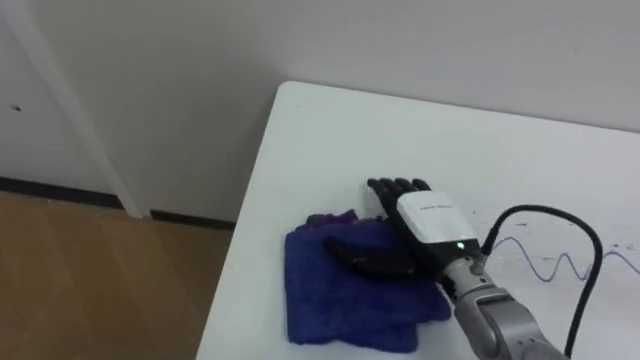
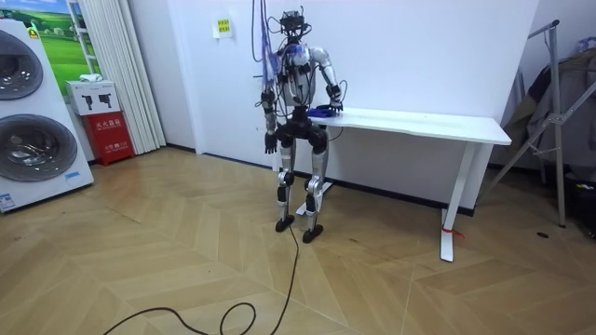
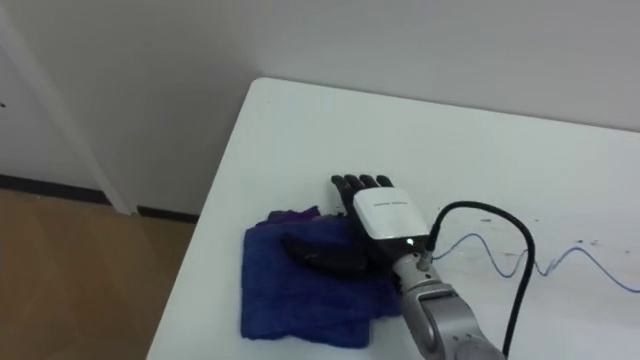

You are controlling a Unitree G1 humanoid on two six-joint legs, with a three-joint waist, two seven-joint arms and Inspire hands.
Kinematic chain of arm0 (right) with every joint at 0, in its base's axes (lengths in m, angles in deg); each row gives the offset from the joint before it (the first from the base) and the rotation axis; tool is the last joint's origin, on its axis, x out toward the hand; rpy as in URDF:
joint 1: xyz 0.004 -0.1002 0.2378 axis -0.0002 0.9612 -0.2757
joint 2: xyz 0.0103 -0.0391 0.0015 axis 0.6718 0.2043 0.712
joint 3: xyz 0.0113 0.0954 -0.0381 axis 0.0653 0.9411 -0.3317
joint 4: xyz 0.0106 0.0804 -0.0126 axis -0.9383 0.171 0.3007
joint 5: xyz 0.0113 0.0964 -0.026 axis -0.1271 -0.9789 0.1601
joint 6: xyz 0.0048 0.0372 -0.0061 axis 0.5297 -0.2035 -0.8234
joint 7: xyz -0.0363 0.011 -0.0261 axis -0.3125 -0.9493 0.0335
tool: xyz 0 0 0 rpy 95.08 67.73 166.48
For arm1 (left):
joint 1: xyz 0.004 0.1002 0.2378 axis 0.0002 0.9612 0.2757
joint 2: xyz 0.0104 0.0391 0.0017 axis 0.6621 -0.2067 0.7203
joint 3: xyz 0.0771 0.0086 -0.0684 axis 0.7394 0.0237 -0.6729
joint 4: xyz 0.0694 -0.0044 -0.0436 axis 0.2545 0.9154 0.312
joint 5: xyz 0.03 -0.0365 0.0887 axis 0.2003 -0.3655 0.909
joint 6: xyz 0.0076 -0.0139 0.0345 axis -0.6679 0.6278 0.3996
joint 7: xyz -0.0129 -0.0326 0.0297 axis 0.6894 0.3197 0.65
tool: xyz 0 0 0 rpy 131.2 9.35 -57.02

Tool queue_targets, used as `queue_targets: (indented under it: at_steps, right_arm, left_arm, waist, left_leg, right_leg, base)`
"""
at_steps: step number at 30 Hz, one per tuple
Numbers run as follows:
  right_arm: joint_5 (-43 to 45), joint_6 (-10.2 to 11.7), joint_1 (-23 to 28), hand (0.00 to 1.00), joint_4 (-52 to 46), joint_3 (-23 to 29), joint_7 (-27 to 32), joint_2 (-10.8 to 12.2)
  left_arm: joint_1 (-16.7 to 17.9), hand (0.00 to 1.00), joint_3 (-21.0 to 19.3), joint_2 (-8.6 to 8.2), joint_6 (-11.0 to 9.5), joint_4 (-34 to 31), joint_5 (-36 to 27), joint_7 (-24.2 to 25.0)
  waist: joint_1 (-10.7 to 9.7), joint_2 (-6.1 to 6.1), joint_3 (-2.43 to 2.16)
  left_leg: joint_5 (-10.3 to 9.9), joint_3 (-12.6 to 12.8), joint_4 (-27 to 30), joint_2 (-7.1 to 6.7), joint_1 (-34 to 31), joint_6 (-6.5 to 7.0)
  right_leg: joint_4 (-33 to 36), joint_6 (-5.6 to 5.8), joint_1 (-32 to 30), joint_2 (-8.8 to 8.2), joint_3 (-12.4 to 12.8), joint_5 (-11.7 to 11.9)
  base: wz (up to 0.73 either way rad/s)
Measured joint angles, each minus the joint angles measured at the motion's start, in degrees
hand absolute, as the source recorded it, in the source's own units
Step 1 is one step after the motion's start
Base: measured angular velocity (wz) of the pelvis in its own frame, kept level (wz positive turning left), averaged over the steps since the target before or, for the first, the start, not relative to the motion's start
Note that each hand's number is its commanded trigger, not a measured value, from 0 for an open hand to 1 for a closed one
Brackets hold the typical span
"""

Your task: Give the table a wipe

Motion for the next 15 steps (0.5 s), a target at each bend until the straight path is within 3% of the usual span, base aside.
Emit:
queue_targets:
  at_steps: [2,6,11,15]
  right_arm:
    - [-0.02,0.22,0.44,0.0,0.0,0.01,0.17,0.01]
    - [0.04,1.16,1.1,0.0,-0.02,0.02,1.6,-0.01]
    - [2.51,2.46,3.01,0.0,-2.27,0.99,3.26,-0.01]
    - [3.3,5.15,5.08,0.0,-5.0,1.25,6.61,-0.04]
  left_arm:
    - [-0.01,0.0,0.0,0.01,-0.43,0.0,0.05,-0.2]
    - [-0.26,0.0,0.1,0.21,-1.1,-0.02,0.34,-0.71]
    - [-0.28,0.0,1.05,0.14,-1.13,0.29,0.36,-0.73]
    - [-0.28,0.0,1.28,0.14,-1.19,1.56,-0.51,-0.6]
  waist:
    - [-0.14,-0.33,-0.22]
    - [-0.54,-0.46,-0.23]
    - [-0.96,0.12,0.07]
    - [-1.09,0.68,0.16]
  left_leg:
    - [0.0,0.12,0.0,-0.04,0.13,0.01]
    - [-0.08,0.13,0.0,-0.03,0.52,0.13]
    - [-0.19,-0.2,-0.46,0.01,0.3,0.36]
    - [-0.18,0.02,-0.36,-0.05,0.07,0.36]
  right_leg:
    - [0.02,-0.01,0.01,-0.11,0.07,0.01]
    - [0.29,-0.03,0.35,-0.1,0.1,0.02]
    - [0.97,-0.03,0.06,-0.07,-1.16,0.02]
    - [0.98,-0.03,-0.13,-0.02,-1.33,0.02]
  base:
    - [-0.09]
    - [-0.03]
    - [0.01]
    - [0.0]
